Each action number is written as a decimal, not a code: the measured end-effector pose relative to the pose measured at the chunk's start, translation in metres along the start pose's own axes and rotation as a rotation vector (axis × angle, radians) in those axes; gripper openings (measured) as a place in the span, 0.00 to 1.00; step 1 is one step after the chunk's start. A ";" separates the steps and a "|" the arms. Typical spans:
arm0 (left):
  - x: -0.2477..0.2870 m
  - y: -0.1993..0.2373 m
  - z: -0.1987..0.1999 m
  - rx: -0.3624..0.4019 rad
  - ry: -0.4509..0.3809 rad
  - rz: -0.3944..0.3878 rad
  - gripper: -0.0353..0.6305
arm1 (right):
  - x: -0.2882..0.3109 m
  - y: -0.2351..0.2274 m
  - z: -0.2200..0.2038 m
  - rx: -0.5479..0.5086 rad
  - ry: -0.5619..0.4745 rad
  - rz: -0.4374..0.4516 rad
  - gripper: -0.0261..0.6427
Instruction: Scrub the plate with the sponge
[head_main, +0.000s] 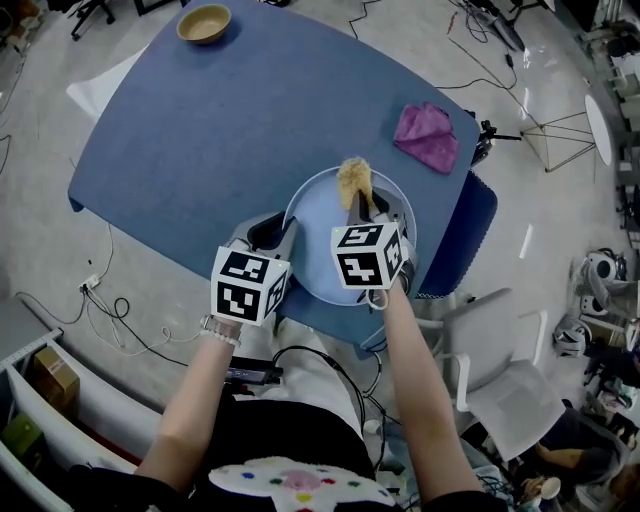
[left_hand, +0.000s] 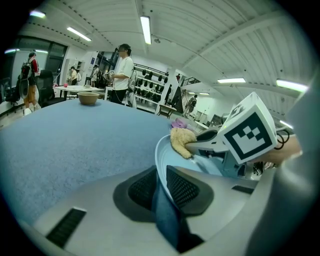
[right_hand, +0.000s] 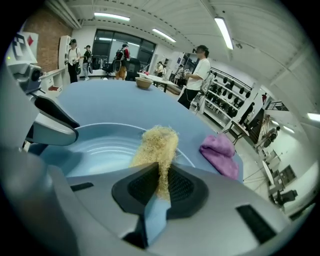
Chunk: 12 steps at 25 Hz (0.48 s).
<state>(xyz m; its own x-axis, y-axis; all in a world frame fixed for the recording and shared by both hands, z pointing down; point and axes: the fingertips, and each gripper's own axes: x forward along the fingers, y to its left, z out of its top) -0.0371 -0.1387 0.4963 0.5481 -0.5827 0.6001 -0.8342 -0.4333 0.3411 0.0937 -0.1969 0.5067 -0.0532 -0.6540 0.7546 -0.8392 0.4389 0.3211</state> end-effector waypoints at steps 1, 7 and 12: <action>0.000 0.000 0.000 -0.001 0.001 0.000 0.16 | 0.000 0.005 0.003 -0.013 -0.008 0.009 0.10; 0.000 0.001 0.000 -0.013 -0.006 0.009 0.15 | -0.001 0.035 0.018 -0.140 -0.068 0.070 0.10; 0.001 0.002 -0.001 -0.007 -0.004 -0.004 0.15 | -0.005 0.061 0.024 -0.201 -0.109 0.139 0.10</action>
<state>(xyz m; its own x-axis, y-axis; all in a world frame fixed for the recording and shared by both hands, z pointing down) -0.0383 -0.1395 0.4978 0.5514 -0.5838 0.5959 -0.8325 -0.4307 0.3483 0.0300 -0.1819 0.5084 -0.2279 -0.6362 0.7371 -0.6956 0.6361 0.3340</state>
